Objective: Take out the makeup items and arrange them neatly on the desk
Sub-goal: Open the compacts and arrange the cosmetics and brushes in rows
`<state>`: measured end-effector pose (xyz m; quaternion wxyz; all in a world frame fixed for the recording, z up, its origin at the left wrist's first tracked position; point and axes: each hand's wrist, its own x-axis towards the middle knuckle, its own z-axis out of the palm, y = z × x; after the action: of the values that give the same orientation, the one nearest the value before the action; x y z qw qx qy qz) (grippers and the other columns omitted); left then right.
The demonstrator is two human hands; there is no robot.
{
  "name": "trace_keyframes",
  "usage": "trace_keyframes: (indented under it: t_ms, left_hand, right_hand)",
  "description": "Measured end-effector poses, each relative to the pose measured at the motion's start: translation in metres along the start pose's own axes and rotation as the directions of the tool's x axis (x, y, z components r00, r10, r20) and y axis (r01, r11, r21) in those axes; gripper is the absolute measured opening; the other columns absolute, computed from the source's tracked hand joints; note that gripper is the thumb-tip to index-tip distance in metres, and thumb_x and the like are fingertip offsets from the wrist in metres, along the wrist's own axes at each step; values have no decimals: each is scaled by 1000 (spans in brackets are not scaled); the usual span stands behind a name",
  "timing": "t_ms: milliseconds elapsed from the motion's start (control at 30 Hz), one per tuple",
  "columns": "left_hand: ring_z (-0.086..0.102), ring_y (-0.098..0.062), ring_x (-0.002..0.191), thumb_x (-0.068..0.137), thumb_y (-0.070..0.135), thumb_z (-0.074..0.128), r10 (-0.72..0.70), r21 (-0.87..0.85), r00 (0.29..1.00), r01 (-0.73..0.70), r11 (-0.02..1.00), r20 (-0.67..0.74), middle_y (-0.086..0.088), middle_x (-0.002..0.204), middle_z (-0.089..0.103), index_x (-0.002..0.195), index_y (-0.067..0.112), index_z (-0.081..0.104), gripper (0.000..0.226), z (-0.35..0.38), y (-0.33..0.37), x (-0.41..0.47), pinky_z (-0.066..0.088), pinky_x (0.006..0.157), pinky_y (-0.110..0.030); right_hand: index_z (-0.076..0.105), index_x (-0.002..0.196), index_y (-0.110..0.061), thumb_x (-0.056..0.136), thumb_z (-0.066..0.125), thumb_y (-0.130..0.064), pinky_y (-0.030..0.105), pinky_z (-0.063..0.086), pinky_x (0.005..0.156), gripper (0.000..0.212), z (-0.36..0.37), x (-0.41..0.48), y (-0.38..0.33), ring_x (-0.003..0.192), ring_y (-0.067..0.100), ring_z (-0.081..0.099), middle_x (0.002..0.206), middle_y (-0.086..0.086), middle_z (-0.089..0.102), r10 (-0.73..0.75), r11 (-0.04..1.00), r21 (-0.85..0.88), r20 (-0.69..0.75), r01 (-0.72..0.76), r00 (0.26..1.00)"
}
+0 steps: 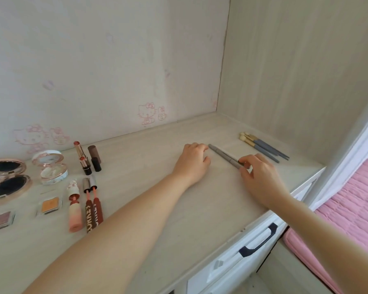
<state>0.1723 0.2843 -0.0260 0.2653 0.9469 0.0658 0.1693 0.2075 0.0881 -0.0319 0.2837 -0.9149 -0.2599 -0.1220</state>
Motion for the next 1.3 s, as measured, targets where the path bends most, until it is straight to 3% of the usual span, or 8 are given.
trace_keyframes:
  t_ms: [167,300,500,733,867,1000,1133,1300]
  left_hand:
    - [25,-27,137,96,21,43,42,61,996,-47,997,79,-8,146,42,142,12,40,47,11,-2,31,25,112,-35]
    - [23,-28,139,97,25,40,74,132,984,-95,987,160,-4,149,38,145,15,37,49,19,-5,42,23,114,-36]
    - [36,-27,127,96,24,46,92,108,993,-99,989,67,-6,130,53,125,15,57,33,17,-9,34,35,104,-38]
    - [43,-23,113,94,22,55,153,150,987,-159,976,47,-3,108,60,102,15,65,15,-11,-20,7,41,94,-39]
    - [44,-19,110,91,25,60,181,180,980,-192,965,78,1,101,62,97,15,66,13,-30,-25,-14,41,93,-37]
    - [45,-17,105,93,22,57,166,84,982,-173,981,86,6,95,58,97,15,63,10,-51,-27,-44,38,87,-27]
    - [49,-13,101,94,22,56,74,-49,996,-71,996,54,5,101,62,97,18,61,8,-70,-28,-72,34,80,-22]
    - [52,-7,99,92,22,58,-12,-165,1000,11,986,-4,10,98,60,93,24,60,3,-99,-30,-108,41,88,-24]
  right_hand:
    - [59,114,-16,95,50,-28,35,49,75,25,6,4,-3,96,21,53,105,0,52,-2,996,-84,-38,-1,999]
    - [59,113,-16,95,48,-30,36,51,71,25,9,5,0,96,19,49,103,0,54,-30,984,-177,-20,26,999]
    - [62,109,-16,97,47,-28,37,53,70,23,10,3,3,95,18,49,104,-1,55,-62,980,-190,-29,56,998]
    - [63,107,-17,97,47,-26,32,50,69,20,10,-1,3,94,17,48,102,-2,56,-92,985,-153,-42,84,995]
    - [63,102,-17,95,52,-24,36,51,70,15,8,-4,-1,89,16,49,99,-3,56,-167,980,-111,-2,165,986]
    - [63,98,-17,93,56,-18,36,51,72,9,7,-17,-10,87,15,50,96,-7,53,-223,974,-37,1,223,975]
    - [62,98,-21,93,54,-20,27,49,74,9,2,-38,-31,83,9,53,92,-11,54,-190,980,70,26,188,981]
    - [63,86,-26,85,66,-15,8,42,63,12,-6,-61,-66,75,1,56,80,-15,61,-95,957,280,59,75,994]
